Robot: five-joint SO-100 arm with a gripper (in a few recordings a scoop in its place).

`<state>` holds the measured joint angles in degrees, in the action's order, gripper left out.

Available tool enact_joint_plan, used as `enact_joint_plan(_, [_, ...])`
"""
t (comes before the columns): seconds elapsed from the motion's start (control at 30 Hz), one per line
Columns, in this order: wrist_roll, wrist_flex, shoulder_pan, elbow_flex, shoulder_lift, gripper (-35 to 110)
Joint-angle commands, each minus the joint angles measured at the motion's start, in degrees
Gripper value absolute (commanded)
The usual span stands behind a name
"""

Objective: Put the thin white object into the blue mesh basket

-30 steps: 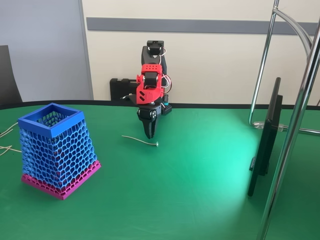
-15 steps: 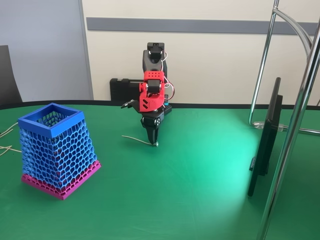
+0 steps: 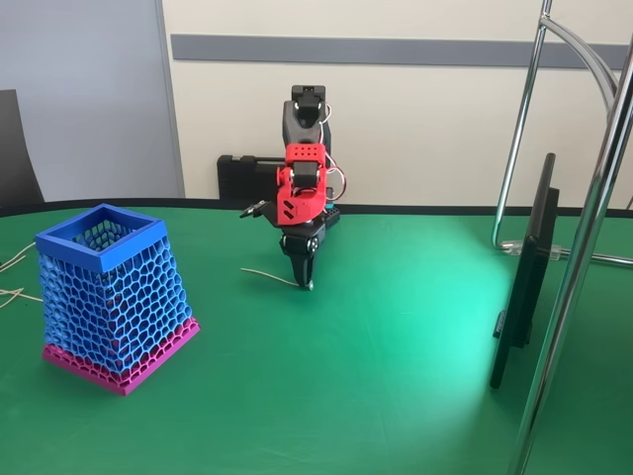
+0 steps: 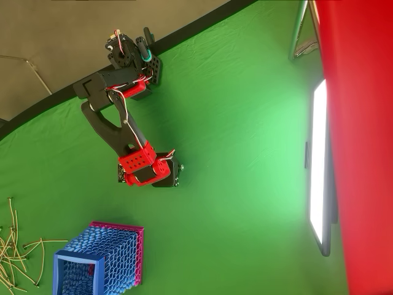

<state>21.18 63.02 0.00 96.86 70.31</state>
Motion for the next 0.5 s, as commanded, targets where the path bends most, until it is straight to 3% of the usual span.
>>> enact_joint_plan(0.0, [-0.62,0.44,-0.09,-2.02,0.26,11])
enact_joint_plan(0.47, [-1.49,0.53,-0.35,-2.81,-0.70,9])
